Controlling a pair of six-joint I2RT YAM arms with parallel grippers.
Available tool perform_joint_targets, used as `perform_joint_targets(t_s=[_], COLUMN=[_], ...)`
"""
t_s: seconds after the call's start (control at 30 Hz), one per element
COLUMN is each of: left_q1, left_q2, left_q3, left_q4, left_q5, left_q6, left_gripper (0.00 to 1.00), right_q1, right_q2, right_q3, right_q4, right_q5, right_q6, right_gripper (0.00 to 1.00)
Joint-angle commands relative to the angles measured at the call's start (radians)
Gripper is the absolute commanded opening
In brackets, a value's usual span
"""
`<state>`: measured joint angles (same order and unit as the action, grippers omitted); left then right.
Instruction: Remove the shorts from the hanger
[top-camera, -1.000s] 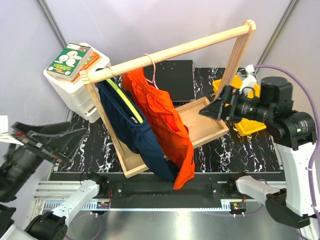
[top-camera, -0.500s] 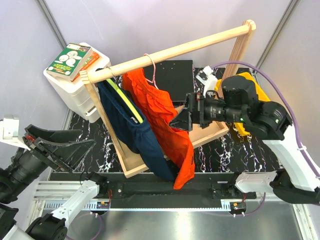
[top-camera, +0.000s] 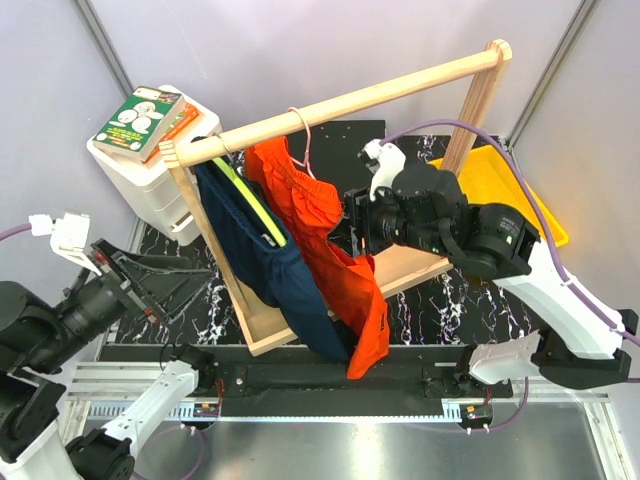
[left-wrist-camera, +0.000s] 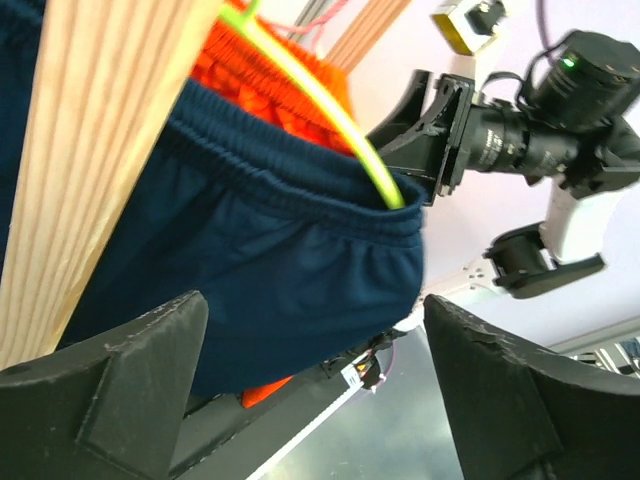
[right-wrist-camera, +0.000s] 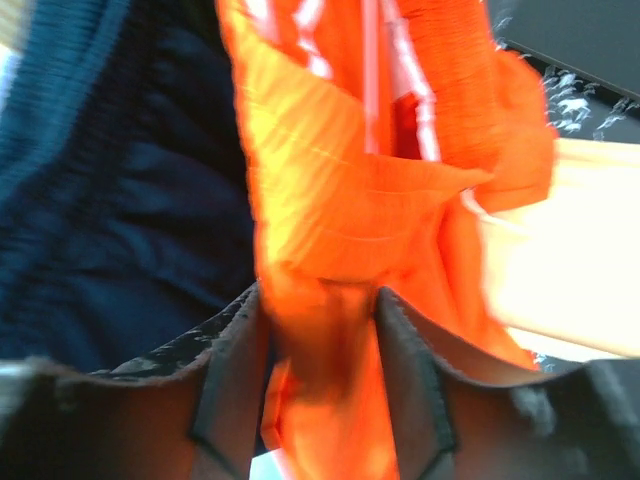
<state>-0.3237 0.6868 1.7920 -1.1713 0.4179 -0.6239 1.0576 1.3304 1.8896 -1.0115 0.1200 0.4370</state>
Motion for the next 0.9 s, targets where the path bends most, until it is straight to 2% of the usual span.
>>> perform_joint_targets(t_s=[0.0,0.07,0.13,0.17,0.23,0.27,0.37,0.5,0.6,0.67,0.87], left_q1=[-0.003,-0.003,-0.002,-0.003,-0.002,-0.002,0.005,0.077,0.159,0.173,0.201], left_q2=[-0.030,-0.038,-0.058,-0.066,-0.073,-0.072,-0.030,0.060,0.134,0.160,0.258], left_q3=[-0.049,-0.065,-0.066,-0.072,-0.068,-0.062,-0.010,0.183,0.263,0.268,0.345], left_q4=[0.054,0.067,0.099,0.113,0.150,0.160,0.234,0.263,0.332,0.434,0.489], left_q5=[-0.016,-0.007,0.013,0.022,0.060,0.071,0.188,0.330,0.444,0.467,0.509], left_q6=[0.045,0.062,0.087,0.092,0.111,0.110,0.075,0.050,-0.019,-0.071,-0.132], left_gripper=[0.88,0.86,0.86,0.86,0.86,0.86,0.85,0.85,0.85,0.85,0.85], right_q1=[0.013,0.015,0.016,0.016,0.016,0.016,0.018,0.016,0.016,0.016,0.016], right_q2=[-0.102,-0.129,-0.146,-0.157,-0.158,-0.151,-0.145,-0.123,-0.114,-0.111,-0.119], right_q3=[-0.144,-0.213,-0.262,-0.294,-0.308,-0.301,-0.270,-0.184,-0.132,-0.100,-0.047], right_q4=[0.152,0.183,0.246,0.264,0.301,0.303,0.310,0.295,0.294,0.297,0.300], right_q5=[0.115,0.104,0.093,0.087,0.081,0.087,0.142,0.158,0.190,0.228,0.257], right_q6=[-0.038,-0.043,-0.047,-0.050,-0.063,-0.067,-0.072,-0.067,-0.078,-0.092,-0.104], right_gripper=[0.48,0.39,0.37,0.30,0.23,0.11,0.00,0.00,0.00,0.00,0.00])
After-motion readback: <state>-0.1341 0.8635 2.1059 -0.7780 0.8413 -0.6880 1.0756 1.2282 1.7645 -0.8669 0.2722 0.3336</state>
